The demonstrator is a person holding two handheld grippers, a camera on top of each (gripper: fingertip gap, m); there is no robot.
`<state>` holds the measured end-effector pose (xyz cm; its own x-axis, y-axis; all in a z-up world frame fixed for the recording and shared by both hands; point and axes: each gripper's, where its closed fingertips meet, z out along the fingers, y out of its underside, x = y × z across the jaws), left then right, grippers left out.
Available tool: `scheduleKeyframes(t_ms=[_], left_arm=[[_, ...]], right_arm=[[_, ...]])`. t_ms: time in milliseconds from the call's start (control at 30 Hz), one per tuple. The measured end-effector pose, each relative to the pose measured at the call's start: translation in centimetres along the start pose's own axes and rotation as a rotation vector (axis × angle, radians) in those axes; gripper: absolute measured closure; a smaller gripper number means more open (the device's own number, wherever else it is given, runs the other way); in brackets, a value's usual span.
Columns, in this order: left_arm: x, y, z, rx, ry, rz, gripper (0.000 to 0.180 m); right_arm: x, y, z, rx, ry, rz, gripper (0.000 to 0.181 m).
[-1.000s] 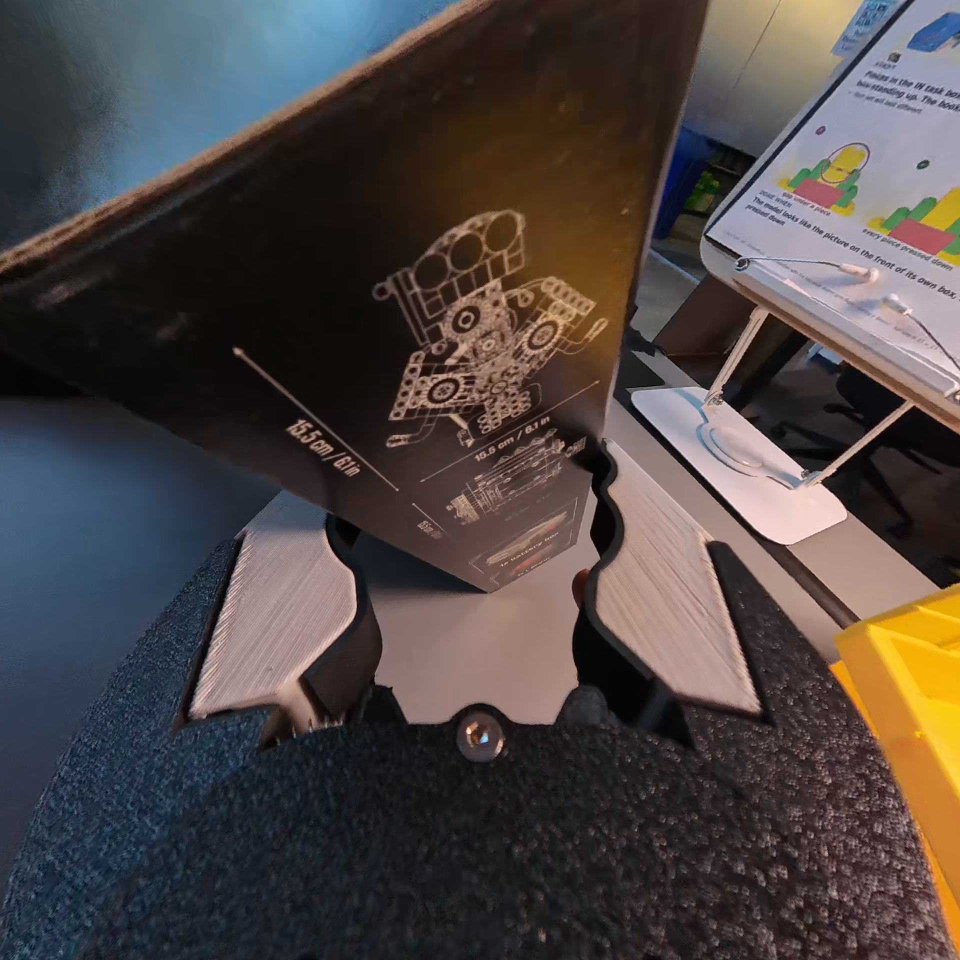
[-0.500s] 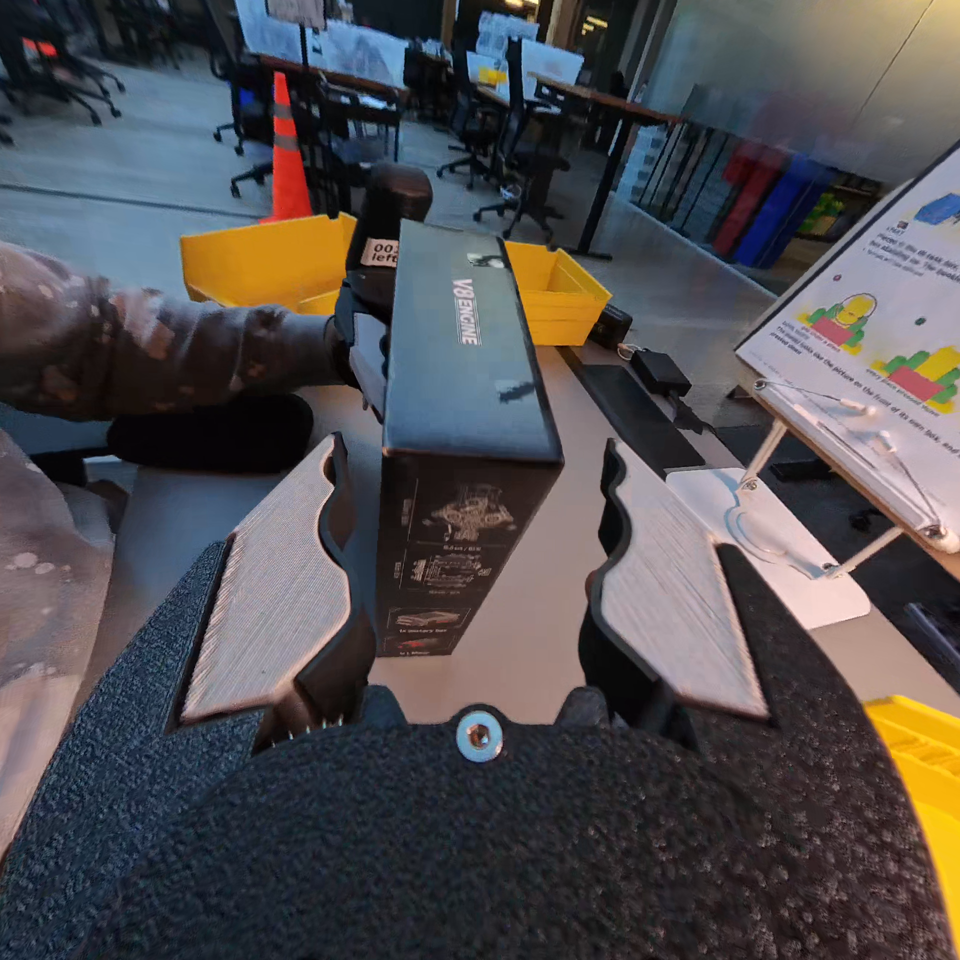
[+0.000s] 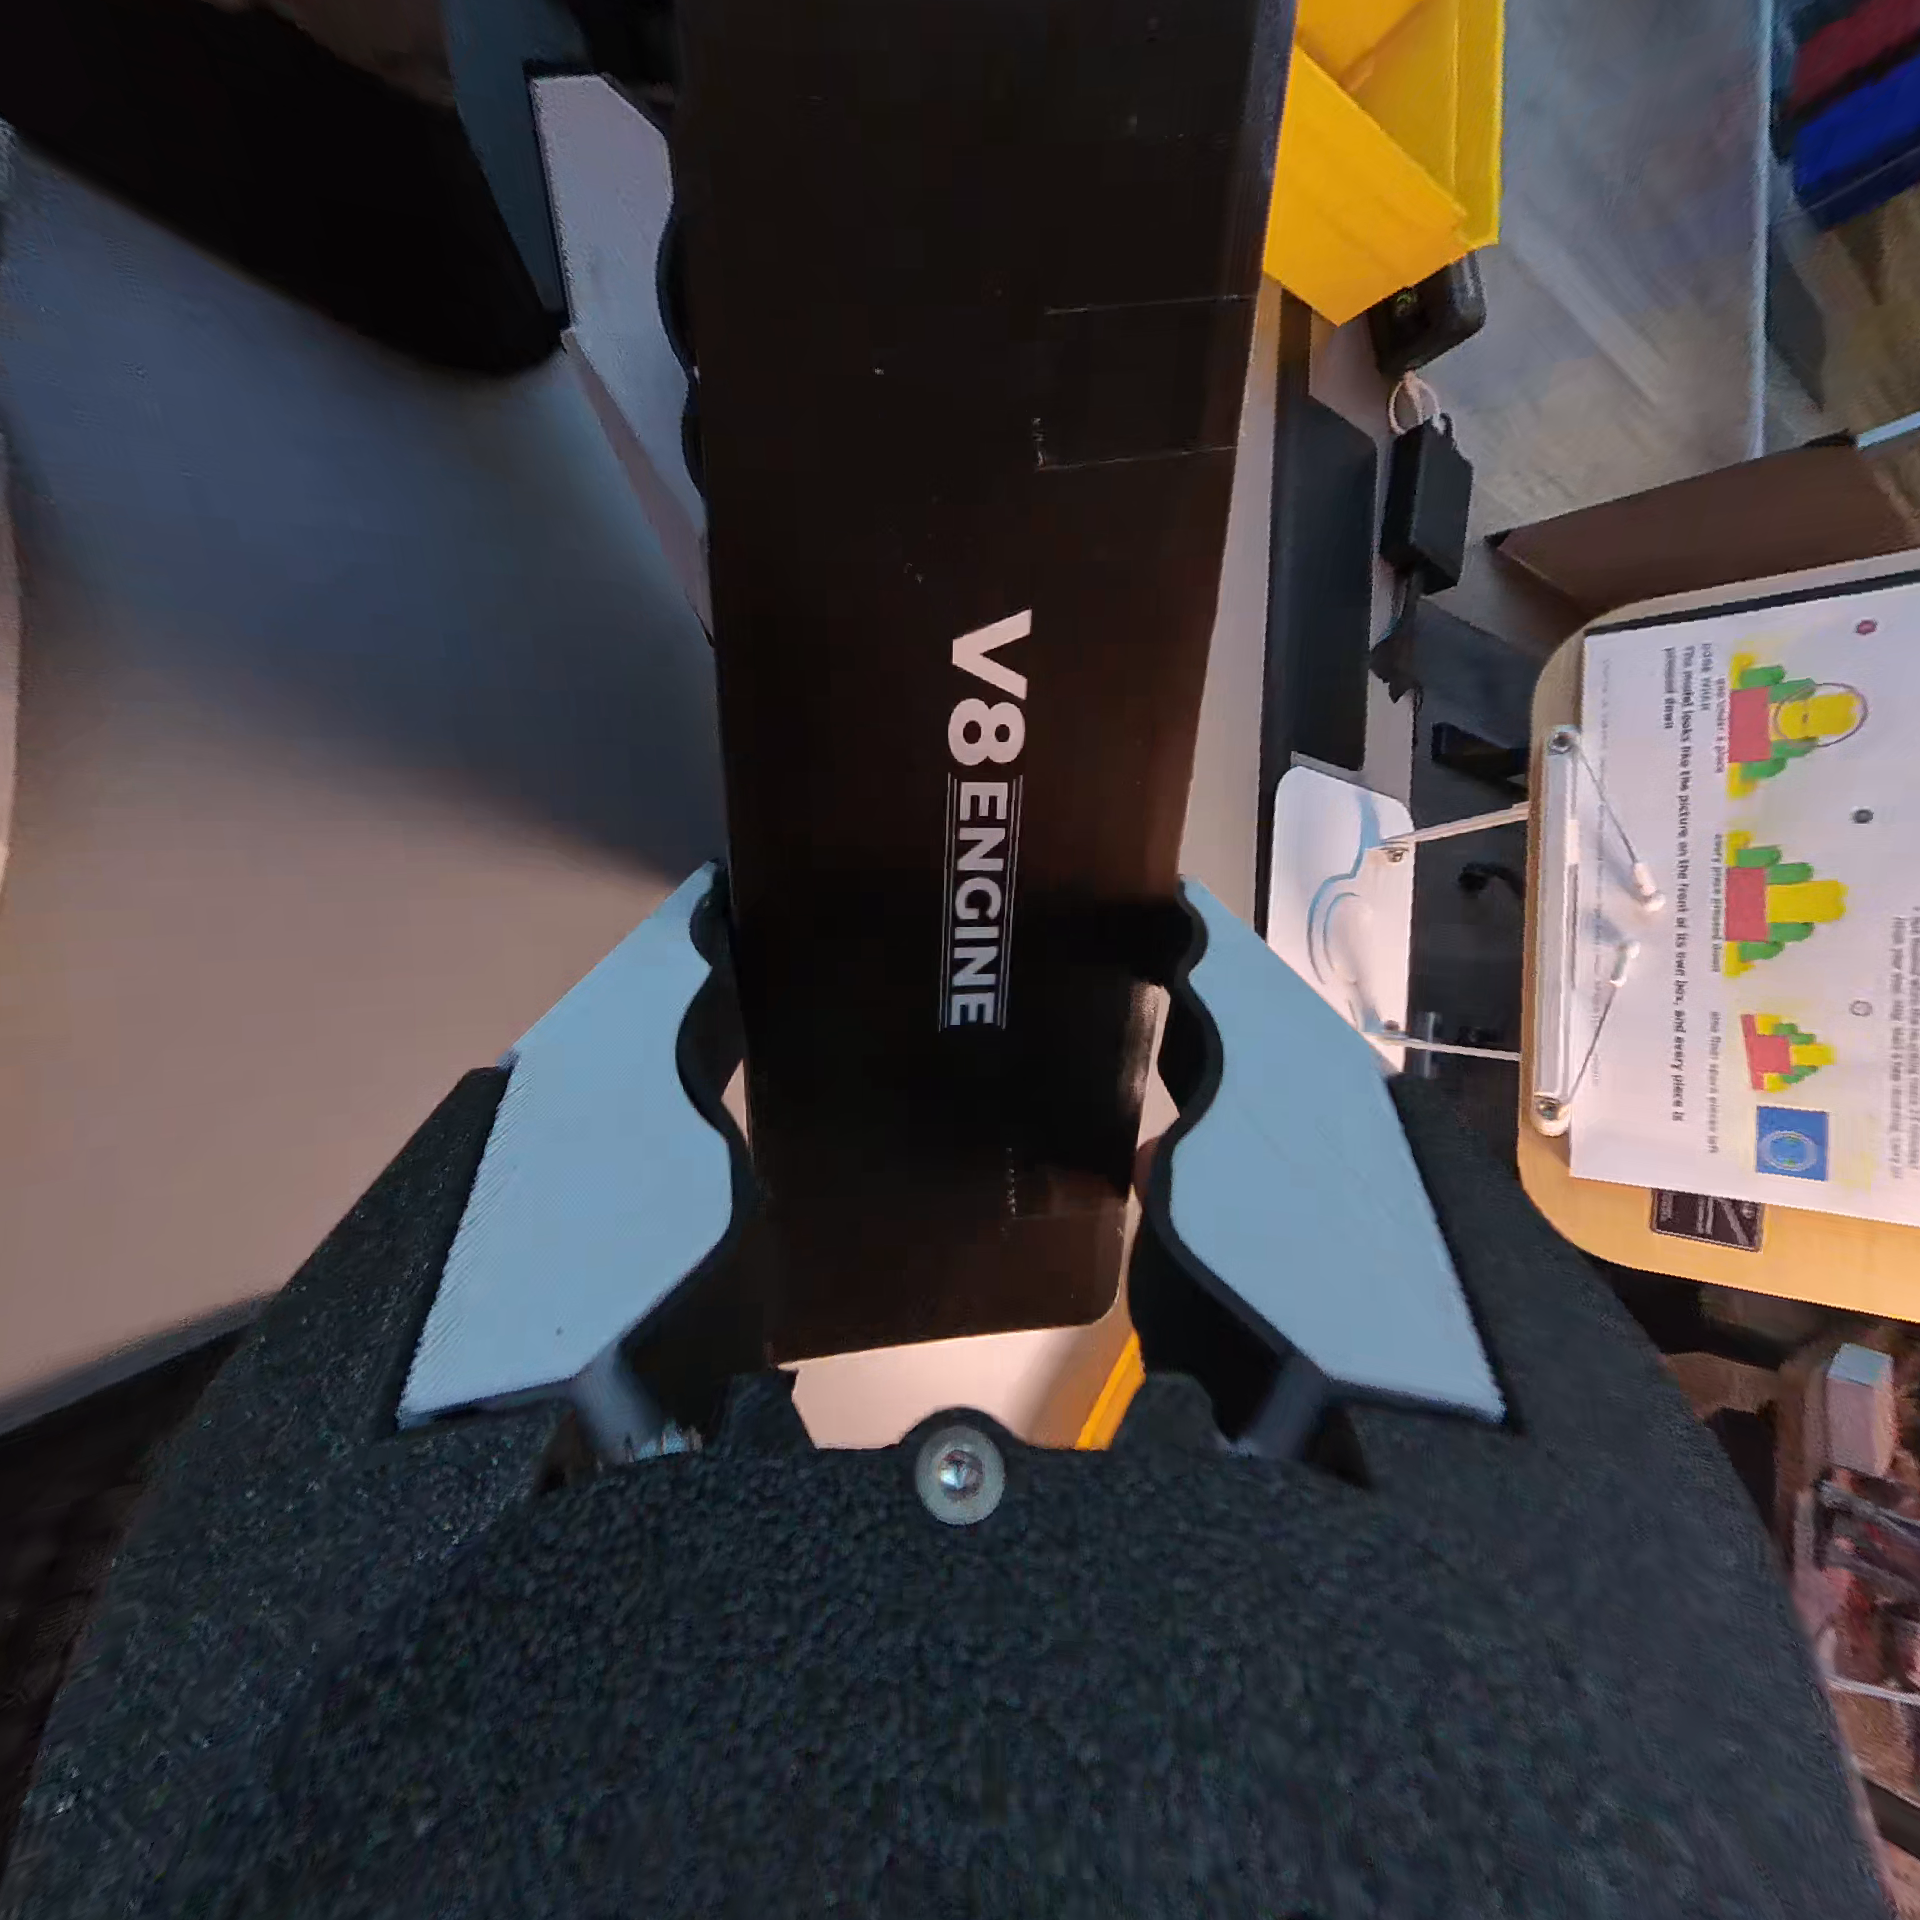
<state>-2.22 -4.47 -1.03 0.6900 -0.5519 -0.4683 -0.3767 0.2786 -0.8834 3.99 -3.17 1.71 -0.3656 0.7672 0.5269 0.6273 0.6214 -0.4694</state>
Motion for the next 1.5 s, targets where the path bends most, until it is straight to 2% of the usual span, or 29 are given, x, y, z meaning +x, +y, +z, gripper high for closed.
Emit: scheduleKeyframes(t_ms=[33,133,200,267,300,333,367,400,567,733,900,1167,1267,1500], left_arm=[[0.2,0.0,-0.1,0.001,-0.006,0.014,0.078],[0.8,-0.5,-0.6,-0.025,0.007,0.048,0.08],[1.7,-2.4,-1.1,0.0,0.025,0.102,0.074],[3.5,-1.8,-0.8,-0.1,0.065,0.204,0.058],[4.6,-0.5,-0.4,-0.169,0.076,0.292,0.056],[5.6,1.1,0.0,-0.227,0.081,0.394,0.061],[6.5,2.5,0.4,-0.259,0.074,0.478,0.082],[6.9,3.1,0.8,-0.248,0.039,0.521,0.084],[7.6,5.4,2.2,-0.261,0.009,0.616,0.088],[8.2,7.7,2.6,-0.306,0.039,0.715,0.089],[8.5,8.2,3.0,-0.326,0.051,0.738,0.089],[8.1,8.2,2.8,-0.341,0.055,0.7,0.09],[7.4,8.2,2.5,-0.351,0.042,0.661,0.09],[6.4,7.4,2.6,-0.338,0.04,0.579,0.09]], right_arm=[[-0.3,-0.1,0.0,0.006,0.018,-0.018,0.101],[-1.2,-0.6,-0.1,0.076,0.08,-0.062,0.102],[-2.1,-0.5,0.2,0.085,0.152,-0.19,0.102],[-3.0,0.3,1.1,0.033,0.256,-0.349,0.102],[-3.3,0.8,1.7,0.011,0.315,-0.436,0.102],[-3.8,1.3,2.4,-0.004,0.353,-0.505,0.102],[-4.1,2.1,3.2,-0.015,0.388,-0.556,0.102],[-4.1,2.9,3.7,-0.013,0.441,-0.593,0.102],[-4.9,5.6,5.2,0.013,0.534,-0.576,0.102],[-8.1,6.9,5.6,0.004,0.328,-0.436,0.108],[-9.1,6.8,5.3,-0.036,0.344,-0.416,0.115],[-9.1,6.3,4.5,-0.021,0.506,-0.46,0.12],[-8.4,5.2,2.8,0.03,0.594,-0.497,0.152],[-8.4,4.6,0.2,0.056,0.643,-0.543,0.166]])
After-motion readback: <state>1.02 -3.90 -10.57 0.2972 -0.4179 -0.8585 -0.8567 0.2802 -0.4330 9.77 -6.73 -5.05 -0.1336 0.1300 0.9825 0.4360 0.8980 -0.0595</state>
